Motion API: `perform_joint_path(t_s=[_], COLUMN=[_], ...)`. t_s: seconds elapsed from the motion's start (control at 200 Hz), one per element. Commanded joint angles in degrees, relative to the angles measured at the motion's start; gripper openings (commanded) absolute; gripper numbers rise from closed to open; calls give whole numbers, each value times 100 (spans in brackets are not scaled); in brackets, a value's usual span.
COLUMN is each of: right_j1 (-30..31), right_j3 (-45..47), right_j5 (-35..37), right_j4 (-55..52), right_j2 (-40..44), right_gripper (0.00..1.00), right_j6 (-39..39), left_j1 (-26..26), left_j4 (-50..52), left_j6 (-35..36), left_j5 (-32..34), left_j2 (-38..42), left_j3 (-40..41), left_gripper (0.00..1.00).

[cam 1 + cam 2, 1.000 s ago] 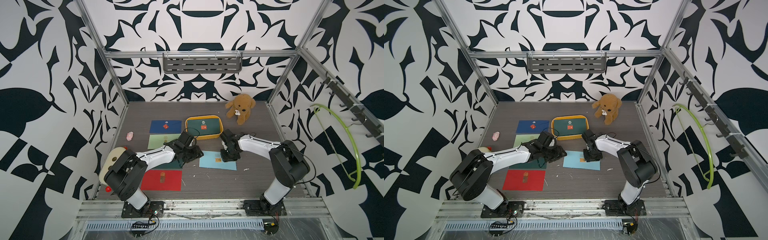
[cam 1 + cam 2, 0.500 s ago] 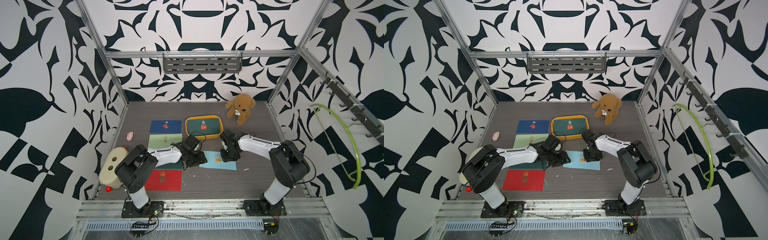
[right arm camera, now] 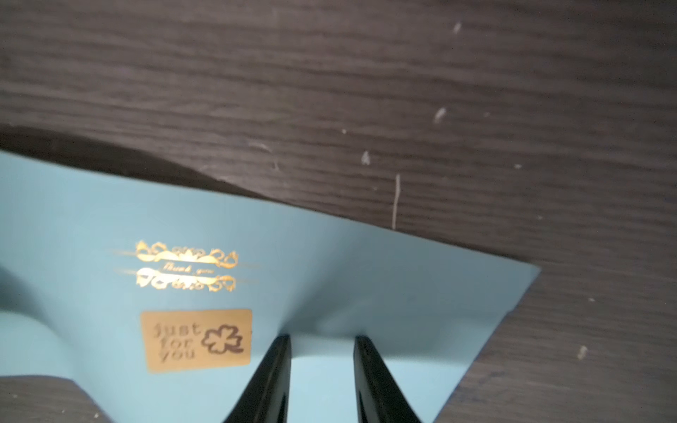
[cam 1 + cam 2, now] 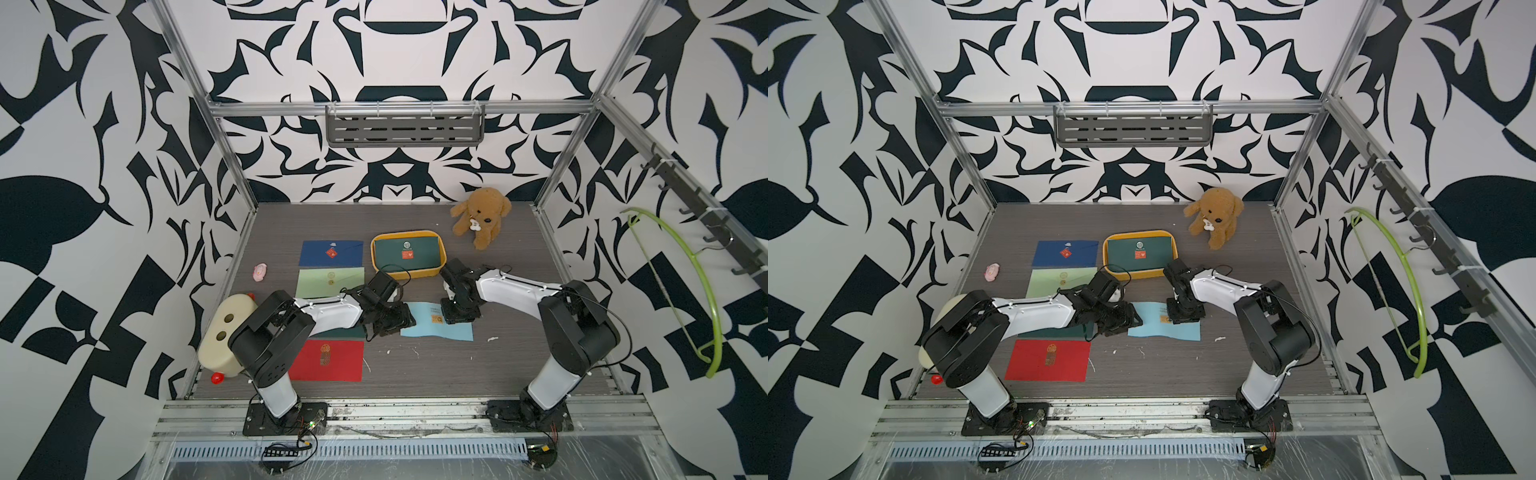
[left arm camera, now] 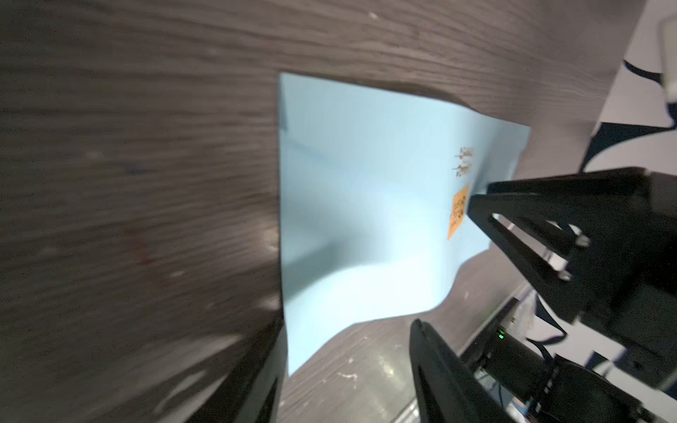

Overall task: Put the sealed envelopes into the storage box
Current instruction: Pick up the envelope from the center of the board.

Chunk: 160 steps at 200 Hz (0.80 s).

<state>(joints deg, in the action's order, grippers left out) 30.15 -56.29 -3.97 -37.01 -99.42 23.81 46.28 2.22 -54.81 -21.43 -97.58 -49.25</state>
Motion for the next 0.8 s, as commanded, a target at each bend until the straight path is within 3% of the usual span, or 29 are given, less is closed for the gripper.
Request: perform_joint_path(t_s=[0.0, 0.245, 0.45, 0.795], right_j1=[131, 129, 173, 267], right_j3=[409, 401, 409, 391], right_j5=[-403, -401, -397, -346], right_j4=[982, 984, 999, 987], right_j2=[-644, -658, -647, -660], right_gripper=[35, 35, 35, 35], right_j6=[-85, -86, -98, -128], left_j1=[100, 15, -73, -357], left_j4=[-893, -549, -314, -328], left_j6=[-109, 35, 485, 1048], left_j5=[-653, -461, -372, -521], left_j2=[113, 440, 195, -259], left_j3=[-163, -118, -114, -343], left_gripper=[59, 59, 59, 46])
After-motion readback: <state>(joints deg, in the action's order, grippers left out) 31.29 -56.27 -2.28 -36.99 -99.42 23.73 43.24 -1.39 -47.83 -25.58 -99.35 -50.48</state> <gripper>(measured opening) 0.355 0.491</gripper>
